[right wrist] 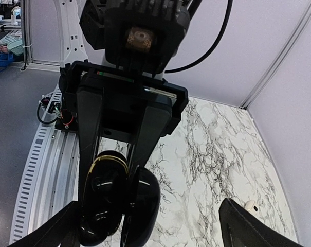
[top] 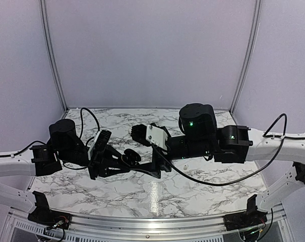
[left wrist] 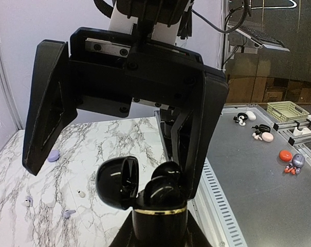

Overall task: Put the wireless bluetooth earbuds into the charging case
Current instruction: Adjust the right earbud in the right side groove of the charging case.

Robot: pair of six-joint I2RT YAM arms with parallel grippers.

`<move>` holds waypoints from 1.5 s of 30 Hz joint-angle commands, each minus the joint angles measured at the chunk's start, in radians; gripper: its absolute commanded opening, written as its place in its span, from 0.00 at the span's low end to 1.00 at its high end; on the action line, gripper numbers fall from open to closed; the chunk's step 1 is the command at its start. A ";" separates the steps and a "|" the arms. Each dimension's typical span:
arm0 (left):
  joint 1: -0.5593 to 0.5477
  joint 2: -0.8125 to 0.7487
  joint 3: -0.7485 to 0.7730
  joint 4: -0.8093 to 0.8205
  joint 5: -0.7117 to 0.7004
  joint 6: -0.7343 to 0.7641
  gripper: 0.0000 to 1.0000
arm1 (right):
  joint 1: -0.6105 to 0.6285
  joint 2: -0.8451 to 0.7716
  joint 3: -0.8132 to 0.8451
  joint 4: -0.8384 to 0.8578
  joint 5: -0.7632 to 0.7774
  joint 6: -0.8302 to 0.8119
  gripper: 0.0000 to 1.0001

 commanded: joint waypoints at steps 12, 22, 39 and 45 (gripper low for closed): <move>-0.007 0.010 -0.002 -0.003 0.049 0.023 0.00 | -0.025 0.029 0.088 0.104 0.016 0.028 0.91; -0.008 0.013 0.001 -0.005 0.047 0.028 0.00 | -0.025 0.048 0.092 0.139 0.032 0.043 0.91; -0.007 -0.002 -0.006 0.046 0.044 -0.015 0.00 | -0.041 0.067 0.137 0.227 -0.110 0.015 0.92; -0.006 -0.021 -0.017 0.086 0.027 -0.041 0.00 | -0.041 0.057 0.141 0.214 -0.148 0.008 0.92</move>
